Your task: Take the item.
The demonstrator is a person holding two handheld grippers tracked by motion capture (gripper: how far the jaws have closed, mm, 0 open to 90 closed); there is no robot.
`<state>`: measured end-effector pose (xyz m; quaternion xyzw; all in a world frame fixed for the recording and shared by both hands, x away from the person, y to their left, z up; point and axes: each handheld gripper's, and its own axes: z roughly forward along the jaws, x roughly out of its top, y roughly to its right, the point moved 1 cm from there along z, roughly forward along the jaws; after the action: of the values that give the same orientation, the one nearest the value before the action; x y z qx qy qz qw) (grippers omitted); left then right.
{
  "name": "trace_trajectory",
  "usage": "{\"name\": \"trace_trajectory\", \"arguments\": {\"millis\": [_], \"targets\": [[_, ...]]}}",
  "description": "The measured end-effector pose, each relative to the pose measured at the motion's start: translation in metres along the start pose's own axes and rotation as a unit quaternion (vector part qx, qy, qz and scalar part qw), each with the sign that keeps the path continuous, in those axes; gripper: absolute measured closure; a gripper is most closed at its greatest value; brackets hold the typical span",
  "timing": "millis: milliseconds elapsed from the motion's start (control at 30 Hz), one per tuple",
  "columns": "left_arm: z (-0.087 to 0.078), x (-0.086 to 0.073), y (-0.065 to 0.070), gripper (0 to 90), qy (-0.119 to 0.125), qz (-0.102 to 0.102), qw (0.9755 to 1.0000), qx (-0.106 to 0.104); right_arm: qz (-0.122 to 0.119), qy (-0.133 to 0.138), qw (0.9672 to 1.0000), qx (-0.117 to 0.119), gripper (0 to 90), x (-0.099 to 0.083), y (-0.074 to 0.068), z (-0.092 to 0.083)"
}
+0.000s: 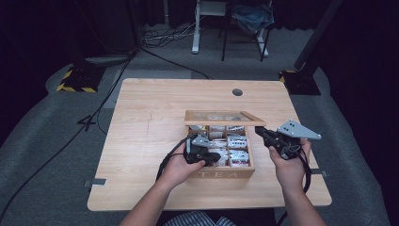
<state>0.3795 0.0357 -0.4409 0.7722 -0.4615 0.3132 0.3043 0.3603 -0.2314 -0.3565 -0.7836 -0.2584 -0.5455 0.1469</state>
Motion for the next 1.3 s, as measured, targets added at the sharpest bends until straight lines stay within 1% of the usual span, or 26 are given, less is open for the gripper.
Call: {"name": "trace_trajectory", "arguments": {"millis": [200, 333, 367, 400, 533, 633, 733, 833, 967, 1033, 1100, 1167, 1300], "targets": [[0.004, 0.000, 0.001, 86.0, -0.010, 0.003, 0.9999, -0.003, 0.000, -0.001, 1.0000, 0.000, 90.0, 0.000, 0.000, 0.000], [0.001, 0.000, 0.002, 84.0, 0.005, 0.005, 0.9999, 0.008, 0.000, -0.002, 1.0000, 0.001, 90.0, -0.001, 0.000, 0.001], [0.000, 0.000, 0.002, 83.9, 0.008, 0.003, 0.9999, 0.009, 0.000, -0.002, 1.0000, 0.000, 90.0, -0.001, 0.000, 0.001], [-0.001, 0.000, 0.001, 83.9, 0.007, 0.004, 0.9999, 0.011, 0.000, -0.002, 1.0000, 0.000, 90.0, -0.001, 0.000, 0.001], [-0.001, 0.001, -0.002, 82.5, 0.011, 0.001, 0.9997, 0.022, -0.001, -0.003, 1.0000, 0.001, 90.0, 0.000, 0.000, 0.001], [0.000, 0.001, -0.002, 80.6, 0.014, 0.002, 0.9996, 0.026, -0.001, -0.003, 1.0000, 0.001, 90.0, 0.000, 0.000, 0.001], [0.002, 0.000, -0.001, 81.0, 0.003, 0.004, 0.9998, 0.019, -0.001, -0.002, 1.0000, 0.001, 90.0, 0.000, 0.000, 0.001], [0.004, -0.001, -0.001, 82.0, -0.005, 0.004, 0.9998, 0.017, 0.000, -0.002, 1.0000, 0.000, 90.0, -0.001, 0.000, 0.001], [0.009, -0.001, 0.000, 83.1, -0.016, 0.004, 0.9998, 0.006, -0.001, -0.003, 1.0000, 0.000, 90.0, -0.001, 0.000, 0.001], [0.011, -0.001, 0.000, 82.8, -0.025, 0.001, 0.9997, 0.002, -0.001, -0.003, 1.0000, 0.000, 90.0, -0.001, 0.000, 0.001], [0.014, -0.002, 0.000, 80.7, -0.043, -0.002, 0.9991, 0.003, -0.001, -0.003, 1.0000, 0.001, 90.0, -0.001, 0.000, 0.001], [0.016, -0.002, 0.000, 80.0, -0.044, -0.009, 0.9990, -0.003, -0.001, -0.003, 1.0000, 0.001, 90.0, -0.001, 0.000, 0.002], [0.017, -0.002, -0.002, 81.7, -0.048, -0.012, 0.9988, -0.005, -0.001, -0.004, 1.0000, 0.002, 90.0, -0.001, 0.000, 0.002]]}}
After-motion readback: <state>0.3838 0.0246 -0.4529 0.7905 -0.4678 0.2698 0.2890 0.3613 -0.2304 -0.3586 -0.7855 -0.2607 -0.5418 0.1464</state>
